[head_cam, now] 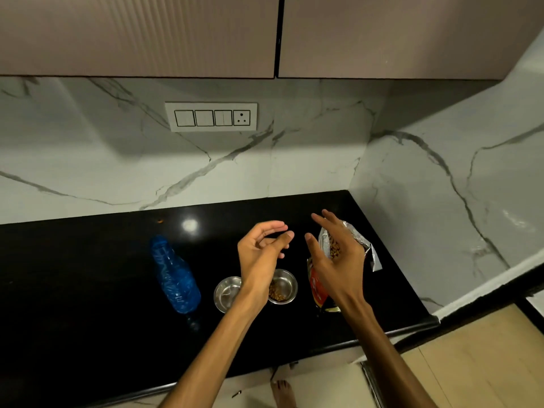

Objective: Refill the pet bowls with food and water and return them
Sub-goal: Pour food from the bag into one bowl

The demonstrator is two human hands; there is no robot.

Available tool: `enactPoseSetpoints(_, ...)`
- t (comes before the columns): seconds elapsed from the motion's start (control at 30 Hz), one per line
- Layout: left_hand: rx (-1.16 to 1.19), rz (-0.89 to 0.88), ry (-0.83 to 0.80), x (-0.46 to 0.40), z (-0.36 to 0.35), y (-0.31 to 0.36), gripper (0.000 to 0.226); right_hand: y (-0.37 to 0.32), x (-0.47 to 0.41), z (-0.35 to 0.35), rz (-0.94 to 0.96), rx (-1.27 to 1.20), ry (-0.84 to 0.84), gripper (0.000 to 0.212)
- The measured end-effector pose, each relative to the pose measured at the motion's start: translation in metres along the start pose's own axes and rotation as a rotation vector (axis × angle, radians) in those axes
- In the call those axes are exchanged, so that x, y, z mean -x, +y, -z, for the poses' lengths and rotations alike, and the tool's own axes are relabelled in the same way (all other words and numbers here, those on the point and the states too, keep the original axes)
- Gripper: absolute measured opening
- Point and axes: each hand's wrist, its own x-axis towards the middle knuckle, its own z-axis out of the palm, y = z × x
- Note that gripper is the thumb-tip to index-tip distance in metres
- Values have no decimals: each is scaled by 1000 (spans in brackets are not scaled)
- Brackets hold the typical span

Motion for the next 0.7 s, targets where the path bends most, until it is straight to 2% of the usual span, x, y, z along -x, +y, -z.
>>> enactPoseSetpoints(0.47,-186,178,-212,14,-2,-66,35,69,53,51,-185,-145,-11,37)
enactPoseSetpoints(0.7,-341,206,-216,-5,-16,-100,41,102,39,74,-226,-170,-1,35)
